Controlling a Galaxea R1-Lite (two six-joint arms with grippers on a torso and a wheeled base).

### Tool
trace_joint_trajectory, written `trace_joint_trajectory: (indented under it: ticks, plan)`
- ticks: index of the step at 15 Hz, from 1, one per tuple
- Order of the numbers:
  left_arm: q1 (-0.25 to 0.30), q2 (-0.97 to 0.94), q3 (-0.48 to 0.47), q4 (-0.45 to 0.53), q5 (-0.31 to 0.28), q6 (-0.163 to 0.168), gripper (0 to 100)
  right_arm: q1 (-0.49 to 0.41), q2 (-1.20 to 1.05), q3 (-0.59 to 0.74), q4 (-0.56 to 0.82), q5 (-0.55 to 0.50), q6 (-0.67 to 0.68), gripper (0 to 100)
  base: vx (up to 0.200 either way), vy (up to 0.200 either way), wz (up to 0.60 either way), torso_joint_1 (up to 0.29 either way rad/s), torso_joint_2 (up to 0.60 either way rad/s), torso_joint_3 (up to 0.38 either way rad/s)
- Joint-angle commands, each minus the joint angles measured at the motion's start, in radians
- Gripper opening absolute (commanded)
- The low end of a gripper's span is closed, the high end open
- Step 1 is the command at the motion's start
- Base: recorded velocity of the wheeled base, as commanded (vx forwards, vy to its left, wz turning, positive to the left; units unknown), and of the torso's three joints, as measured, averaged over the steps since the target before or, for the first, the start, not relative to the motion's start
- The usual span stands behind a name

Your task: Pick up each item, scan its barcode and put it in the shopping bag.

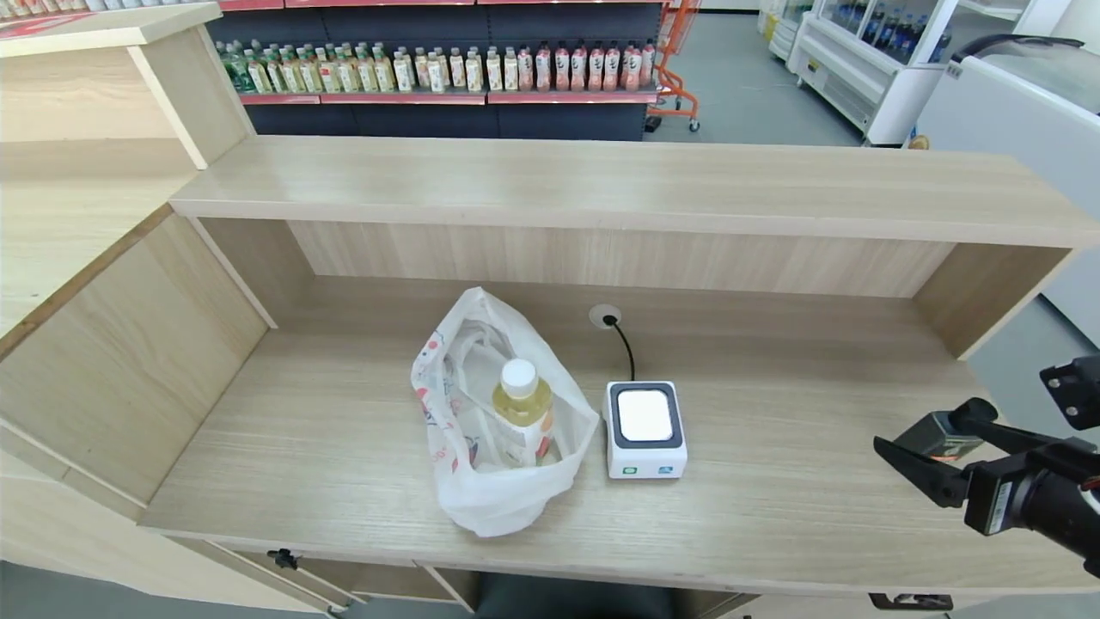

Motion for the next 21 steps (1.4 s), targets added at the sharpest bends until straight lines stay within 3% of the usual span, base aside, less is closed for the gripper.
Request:
trace_joint_trajectory:
  ticks: [1, 7, 12, 17, 21]
  plan:
    - [0.001, 0.000, 0.000, -0.001, 0.000, 0.000, 100, -0.051, 0.014, 0.006, 0.011, -0.017, -0.003, 100, 0.000, 0.000, 0.00, 0.000, 0.00, 0.000]
    - [0.001, 0.000, 0.000, -0.001, 0.000, 0.007, 100, -0.230, 0.030, 0.023, 0.028, -0.015, -0.011, 100, 0.000, -0.167, 0.00, 0.004, 0.00, 0.005]
    - [0.001, 0.000, 0.000, -0.001, 0.000, 0.007, 100, -0.253, -0.028, 0.049, 0.147, -0.015, -0.097, 100, 0.000, -0.200, 0.00, 0.005, 0.00, 0.000]
    - [0.001, 0.000, 0.000, -0.001, 0.000, 0.008, 100, -0.255, -0.016, 0.027, 0.153, -0.015, -0.158, 100, 0.000, -0.200, 0.00, 0.002, 0.00, 0.001]
    - [0.001, 0.000, 0.000, -0.001, 0.000, 0.007, 100, -0.274, 0.027, 0.027, 0.153, -0.014, -0.303, 100, 0.000, -0.200, 0.00, 0.004, 0.00, 0.000]
